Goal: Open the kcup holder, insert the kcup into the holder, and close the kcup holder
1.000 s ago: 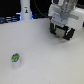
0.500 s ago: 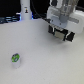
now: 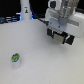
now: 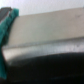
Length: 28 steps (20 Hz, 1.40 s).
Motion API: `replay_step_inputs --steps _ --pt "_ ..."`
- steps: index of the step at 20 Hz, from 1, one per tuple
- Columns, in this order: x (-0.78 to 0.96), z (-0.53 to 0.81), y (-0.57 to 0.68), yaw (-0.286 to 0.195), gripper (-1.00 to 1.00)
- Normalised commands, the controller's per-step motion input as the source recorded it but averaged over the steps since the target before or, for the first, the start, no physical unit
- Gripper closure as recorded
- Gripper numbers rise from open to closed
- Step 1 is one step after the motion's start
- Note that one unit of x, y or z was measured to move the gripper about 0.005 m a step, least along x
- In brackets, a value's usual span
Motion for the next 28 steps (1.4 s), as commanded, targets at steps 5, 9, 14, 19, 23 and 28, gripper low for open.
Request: replay_step_inputs --steps 5,9,14,19,23,28 --pt "0.9 0.21 -0.35 -0.059 1.0" --pt "0.87 0.2 -0.38 -0.065 1.0" --pt "0.71 0.19 -0.22 -0.079 -1.0" --pt "0.48 0.24 -0.09 -0.096 -1.0" --pt "0.28 0.35 -0.28 -0.129 -1.0" --pt "0.16 0.34 -0.52 -0.176 -1.0"
